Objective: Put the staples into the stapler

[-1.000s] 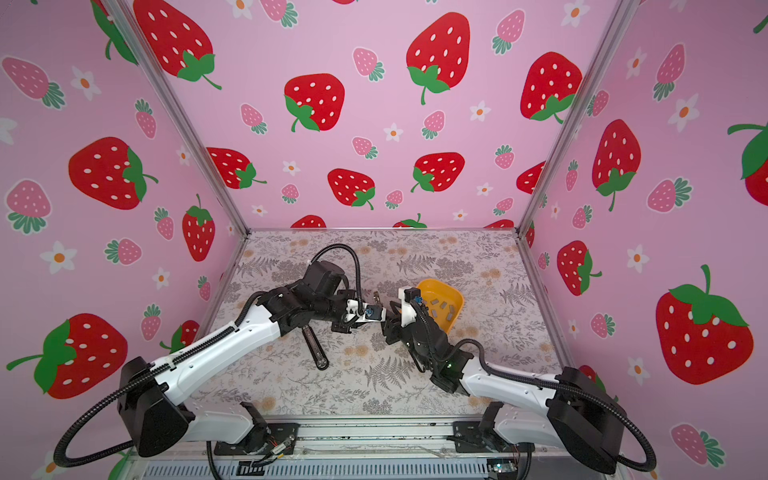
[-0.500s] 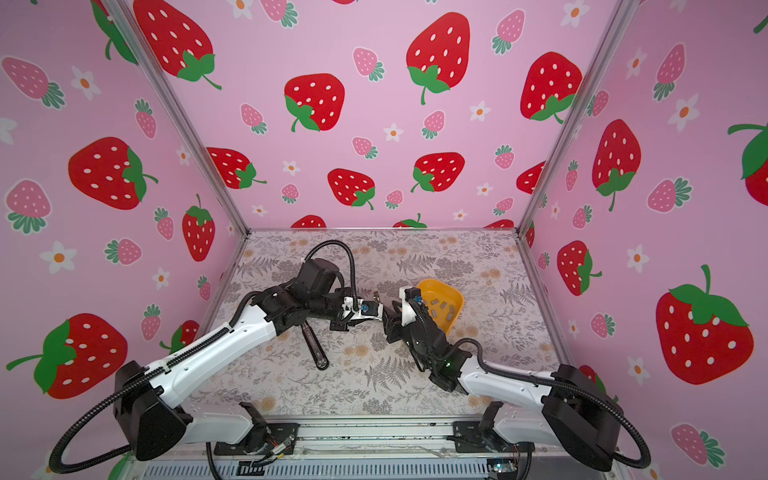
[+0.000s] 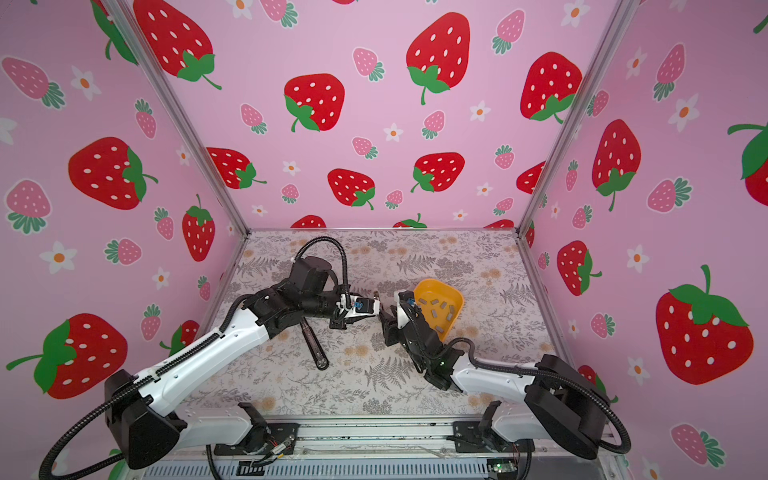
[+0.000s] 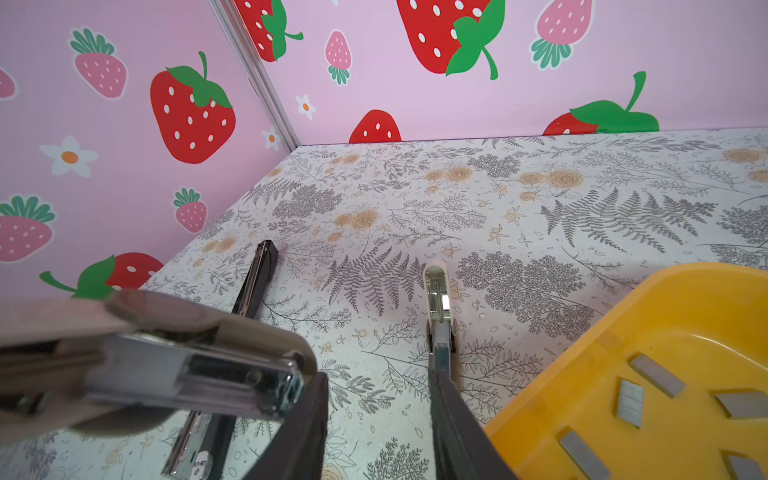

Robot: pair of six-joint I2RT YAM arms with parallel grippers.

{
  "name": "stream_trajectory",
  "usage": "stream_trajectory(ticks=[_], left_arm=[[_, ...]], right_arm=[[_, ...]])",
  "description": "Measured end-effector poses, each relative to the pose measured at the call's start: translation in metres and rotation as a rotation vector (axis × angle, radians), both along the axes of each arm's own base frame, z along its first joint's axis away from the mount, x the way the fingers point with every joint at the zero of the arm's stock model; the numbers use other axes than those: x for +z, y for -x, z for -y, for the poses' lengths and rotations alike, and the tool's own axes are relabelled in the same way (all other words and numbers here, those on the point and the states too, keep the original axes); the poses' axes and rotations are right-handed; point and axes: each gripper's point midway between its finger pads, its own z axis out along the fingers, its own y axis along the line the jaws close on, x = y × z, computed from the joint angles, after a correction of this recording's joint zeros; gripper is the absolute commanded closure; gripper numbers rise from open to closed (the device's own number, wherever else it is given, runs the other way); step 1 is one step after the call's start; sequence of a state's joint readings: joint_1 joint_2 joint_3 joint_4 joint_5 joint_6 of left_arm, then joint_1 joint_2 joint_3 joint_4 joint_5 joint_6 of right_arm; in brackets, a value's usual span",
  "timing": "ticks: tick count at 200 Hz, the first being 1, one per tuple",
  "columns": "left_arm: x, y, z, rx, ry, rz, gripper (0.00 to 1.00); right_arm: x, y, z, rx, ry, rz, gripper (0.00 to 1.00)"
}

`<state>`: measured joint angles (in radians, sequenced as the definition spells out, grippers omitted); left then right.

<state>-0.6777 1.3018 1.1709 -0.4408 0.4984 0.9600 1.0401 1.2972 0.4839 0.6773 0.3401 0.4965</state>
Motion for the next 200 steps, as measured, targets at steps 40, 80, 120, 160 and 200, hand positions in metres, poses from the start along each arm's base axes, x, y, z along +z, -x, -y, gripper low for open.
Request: stream_trajectory(ticks=[40,80,120,160,200], left_arm=[[0.0,-0.001,0.0,0.005,0.004,-0.006,1.0],[0.0,-0.001,0.0,0.014,0.007,-0.019,1.0],[-0.003,0.006,0.003,-0.023,0.008,-0.042,1.0],[-0.013,0.029,0.009,-0.126,-0.02,-0.075,1.0],[-0.015,0.051,0.014,-0.223,-0.02,-0.093,1.0]], right_arm=[[0.016,0.002,0.007,-0.002,-0.004,0.056,0.53],[0.044,0.014,0.032,0.004,0.009,0.208,0.41],[0.041,0.044,0.04,0.157,0.098,0.366,0.22],[0.042,0.073,0.028,0.333,0.128,0.472,0.16],[0.029,0.089,0.011,0.447,0.161,0.491,0.17]])
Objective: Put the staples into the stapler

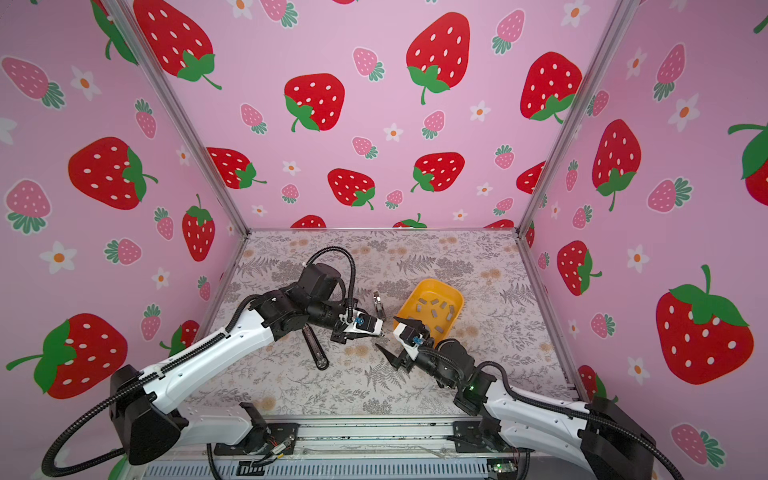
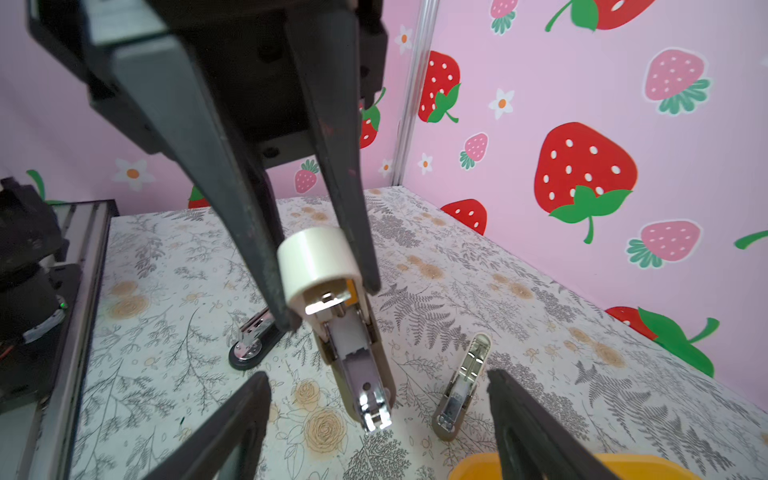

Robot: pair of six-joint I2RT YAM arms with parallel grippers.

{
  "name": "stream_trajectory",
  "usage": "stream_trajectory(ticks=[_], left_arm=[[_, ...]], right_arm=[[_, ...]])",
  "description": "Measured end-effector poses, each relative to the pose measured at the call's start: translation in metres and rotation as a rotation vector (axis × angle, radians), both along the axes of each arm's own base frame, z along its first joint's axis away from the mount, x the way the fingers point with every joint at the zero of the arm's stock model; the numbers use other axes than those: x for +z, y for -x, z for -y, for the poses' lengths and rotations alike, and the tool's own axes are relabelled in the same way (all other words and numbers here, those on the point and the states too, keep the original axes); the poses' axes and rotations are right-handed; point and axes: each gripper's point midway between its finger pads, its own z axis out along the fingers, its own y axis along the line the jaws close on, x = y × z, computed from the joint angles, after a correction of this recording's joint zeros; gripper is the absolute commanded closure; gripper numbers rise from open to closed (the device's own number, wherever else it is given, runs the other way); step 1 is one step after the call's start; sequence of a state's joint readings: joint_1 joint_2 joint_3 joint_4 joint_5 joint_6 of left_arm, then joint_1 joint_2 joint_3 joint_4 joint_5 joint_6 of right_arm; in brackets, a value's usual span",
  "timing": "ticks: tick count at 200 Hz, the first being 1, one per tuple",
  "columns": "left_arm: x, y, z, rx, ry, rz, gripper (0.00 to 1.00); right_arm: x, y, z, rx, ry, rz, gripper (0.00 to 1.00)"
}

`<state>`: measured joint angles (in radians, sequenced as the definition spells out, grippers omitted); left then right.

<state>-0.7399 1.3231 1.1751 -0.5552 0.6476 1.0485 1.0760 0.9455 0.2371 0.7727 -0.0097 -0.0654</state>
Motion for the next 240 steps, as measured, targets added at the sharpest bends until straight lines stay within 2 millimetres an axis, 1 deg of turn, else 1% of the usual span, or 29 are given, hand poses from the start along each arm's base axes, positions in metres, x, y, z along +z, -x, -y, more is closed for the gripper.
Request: stream_trajectory(ticks=[21,41,74,95,123,150,155,195,210,240], left_arm=[[-0.001,0.01,0.003,-0.042,-0.002,-0.002,1.0],[-0.003,0.016,0.003,-0.063,-0.01,-0.005,1.0],[-0.005,0.02,0.003,-0.081,-0.02,-0.004,1.0],[-0.005,0.021,0.003,-0.088,-0.019,-0.002,1.0],[-0.005,0.022,0.003,-0.092,-0.018,-0.001,1.0],[-0.005,0.022,0.003,-0.096,-0.018,0.002,1.0],[-0.005,0.022,0.003,-0.098,-0.019,0.001,1.0],[-0.008,0.024,0.004,-0.111,-0.02,-0.01,1.0],[-0.008,0.024,0.004,-0.113,-0.019,-0.009,1.0],[-0.01,0.025,0.003,-0.108,-0.028,-0.024,1.0]], right_arm=[[-0.016,0.008,-0.01,0.045,0.052,-0.009,0.21],[-0.022,0.011,-0.017,0.069,0.08,-0.005,0.27],[-0.018,0.013,-0.025,0.084,0.077,0.006,0.32],[-0.014,0.015,-0.026,0.09,0.063,0.014,0.36],[-0.009,0.017,-0.027,0.097,0.045,0.024,0.43],[-0.009,0.017,-0.029,0.097,0.043,0.026,0.48],[-0.01,0.017,-0.029,0.097,0.044,0.025,0.52],[-0.011,0.014,-0.03,0.083,0.039,0.021,0.63],[-0.011,0.013,-0.031,0.079,0.037,0.018,0.69],[-0.012,0.012,-0.032,0.074,0.047,0.027,0.76]])
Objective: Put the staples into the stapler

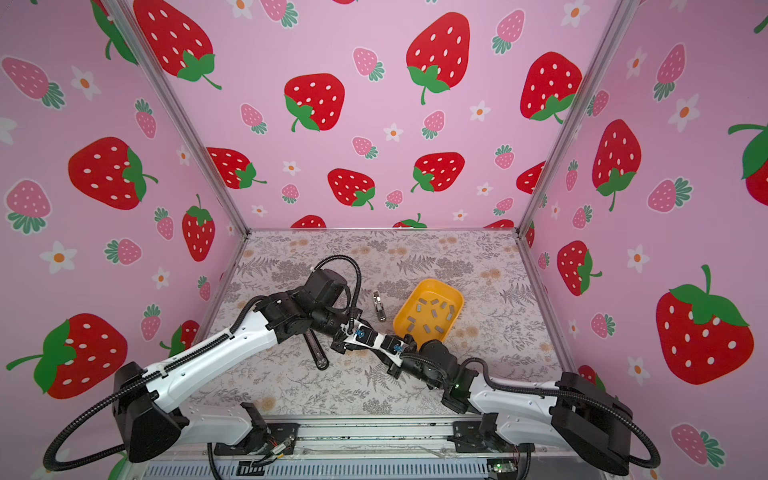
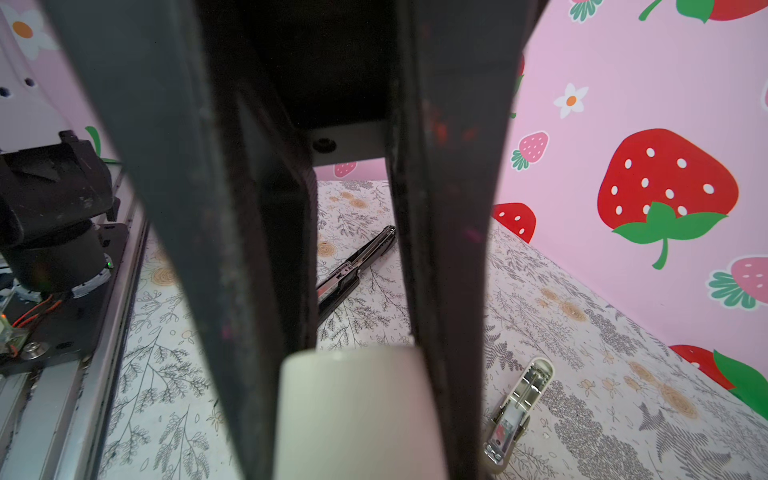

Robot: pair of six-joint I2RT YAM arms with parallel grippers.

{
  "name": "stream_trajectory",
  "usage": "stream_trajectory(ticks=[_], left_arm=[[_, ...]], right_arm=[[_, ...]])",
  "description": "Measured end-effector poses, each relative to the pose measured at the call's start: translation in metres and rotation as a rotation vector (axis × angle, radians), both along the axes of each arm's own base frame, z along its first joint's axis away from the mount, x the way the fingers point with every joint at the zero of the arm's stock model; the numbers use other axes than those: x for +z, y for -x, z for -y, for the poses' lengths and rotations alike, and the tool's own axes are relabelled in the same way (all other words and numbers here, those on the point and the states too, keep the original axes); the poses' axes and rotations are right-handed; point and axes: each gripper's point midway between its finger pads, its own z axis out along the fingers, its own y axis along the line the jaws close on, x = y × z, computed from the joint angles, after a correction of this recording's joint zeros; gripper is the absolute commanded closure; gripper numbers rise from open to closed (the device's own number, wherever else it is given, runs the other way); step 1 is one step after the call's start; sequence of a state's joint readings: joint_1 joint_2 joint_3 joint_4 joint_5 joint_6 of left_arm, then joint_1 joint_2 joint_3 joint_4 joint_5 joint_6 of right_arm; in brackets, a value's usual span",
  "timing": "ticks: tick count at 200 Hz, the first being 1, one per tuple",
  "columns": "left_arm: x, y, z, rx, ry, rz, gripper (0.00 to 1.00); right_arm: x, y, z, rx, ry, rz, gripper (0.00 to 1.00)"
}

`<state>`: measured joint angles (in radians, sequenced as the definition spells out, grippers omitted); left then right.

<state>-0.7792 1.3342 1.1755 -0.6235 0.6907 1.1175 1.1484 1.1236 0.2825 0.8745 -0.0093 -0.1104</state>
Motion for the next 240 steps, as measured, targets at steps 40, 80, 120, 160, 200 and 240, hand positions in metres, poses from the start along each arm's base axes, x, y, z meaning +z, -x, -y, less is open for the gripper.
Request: stream_trajectory(ticks=[40,80,120,160,200,240], left_arm=[[0.002,-0.005,0.002,0.03,0.012,-0.001,0.67],[0.025,-0.015,0.002,0.13,0.15,0.054,0.3],[0.077,-0.051,-0.006,0.377,0.361,0.096,0.01],[0.128,-0.105,-0.049,0.872,0.551,0.044,0.01],[0.143,-0.122,-0.167,1.491,0.862,-0.149,0.01],[0.065,-0.092,-0.27,1.903,1.12,-0.294,0.01]], right_arm=[[0.002,-0.004,0.001,-0.028,-0.003,0.003,0.83],[0.004,-0.015,0.007,-0.103,-0.016,-0.013,0.86],[0.017,-0.021,0.016,-0.155,-0.053,-0.011,0.87],[0.025,-0.026,0.021,-0.191,-0.069,-0.033,0.88],[0.043,-0.042,-0.001,-0.235,-0.046,-0.12,0.9],[0.027,-0.071,-0.043,-0.326,0.071,-0.271,0.94]])
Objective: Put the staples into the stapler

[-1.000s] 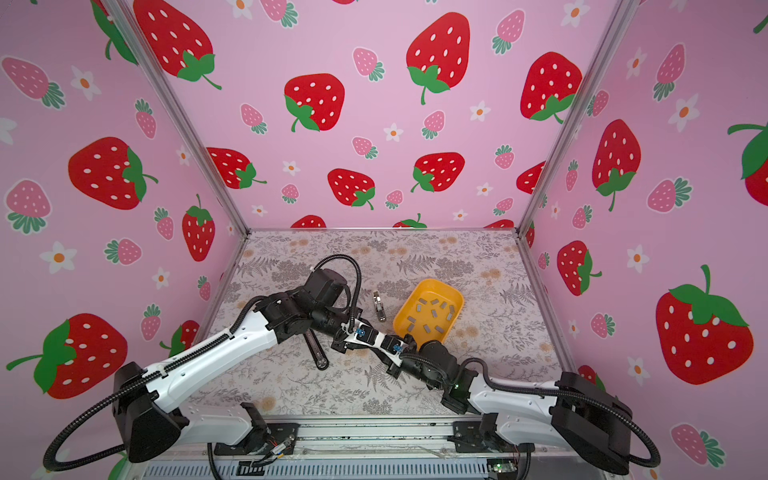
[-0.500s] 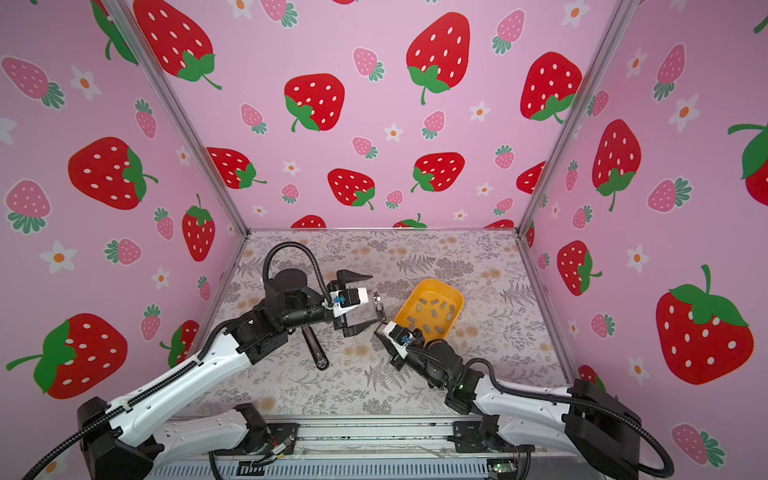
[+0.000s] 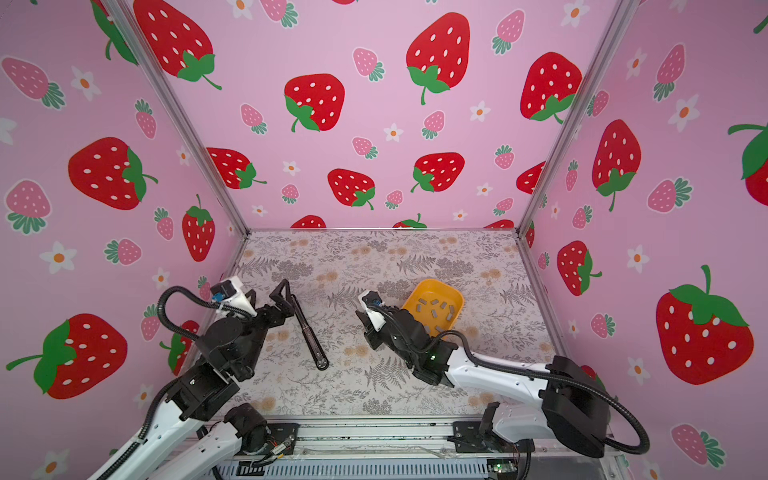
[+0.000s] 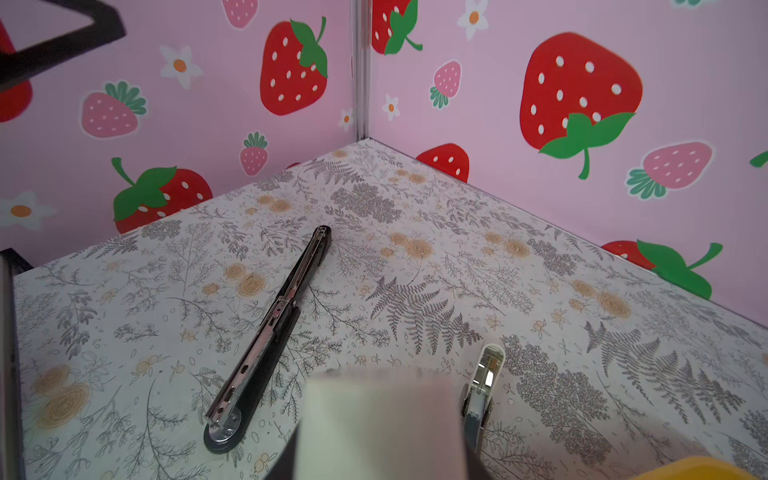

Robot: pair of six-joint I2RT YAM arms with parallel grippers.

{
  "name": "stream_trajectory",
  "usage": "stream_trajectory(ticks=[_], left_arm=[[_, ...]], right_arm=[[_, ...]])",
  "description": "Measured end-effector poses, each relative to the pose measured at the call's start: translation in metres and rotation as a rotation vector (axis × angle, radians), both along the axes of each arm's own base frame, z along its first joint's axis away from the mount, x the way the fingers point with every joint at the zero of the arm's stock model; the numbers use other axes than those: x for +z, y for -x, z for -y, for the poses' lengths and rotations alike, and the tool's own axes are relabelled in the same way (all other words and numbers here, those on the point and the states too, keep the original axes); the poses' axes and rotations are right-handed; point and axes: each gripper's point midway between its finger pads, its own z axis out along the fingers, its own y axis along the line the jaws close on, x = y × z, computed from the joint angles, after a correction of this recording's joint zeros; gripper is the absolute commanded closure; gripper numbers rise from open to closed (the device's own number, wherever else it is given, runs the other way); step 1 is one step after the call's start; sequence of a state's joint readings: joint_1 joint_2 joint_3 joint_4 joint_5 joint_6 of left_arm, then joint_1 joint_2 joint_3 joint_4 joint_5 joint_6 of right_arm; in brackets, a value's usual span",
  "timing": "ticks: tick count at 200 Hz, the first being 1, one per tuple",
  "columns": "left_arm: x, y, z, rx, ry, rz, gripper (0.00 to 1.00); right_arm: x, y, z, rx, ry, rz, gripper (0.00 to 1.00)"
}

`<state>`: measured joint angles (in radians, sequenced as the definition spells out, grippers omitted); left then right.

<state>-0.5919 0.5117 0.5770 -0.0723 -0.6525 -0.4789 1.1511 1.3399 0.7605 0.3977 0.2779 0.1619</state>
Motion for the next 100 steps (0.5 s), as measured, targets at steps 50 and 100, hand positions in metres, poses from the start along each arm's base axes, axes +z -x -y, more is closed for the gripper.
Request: stream_trajectory(ticks=[50,100], left_arm=[[-0.119,0.02,-0.035,0.114,0.016,-0.016,0.01],[-0.096,0.022,-0.052,0.19,0.041,0.066,0.01]], right_arm=[[-0.079,-0.02,-0.035,-0.053,0.24,-0.17,0.95],[-0.132,-0.029,-0.045,-0.08,0.387,-0.261,0.95]])
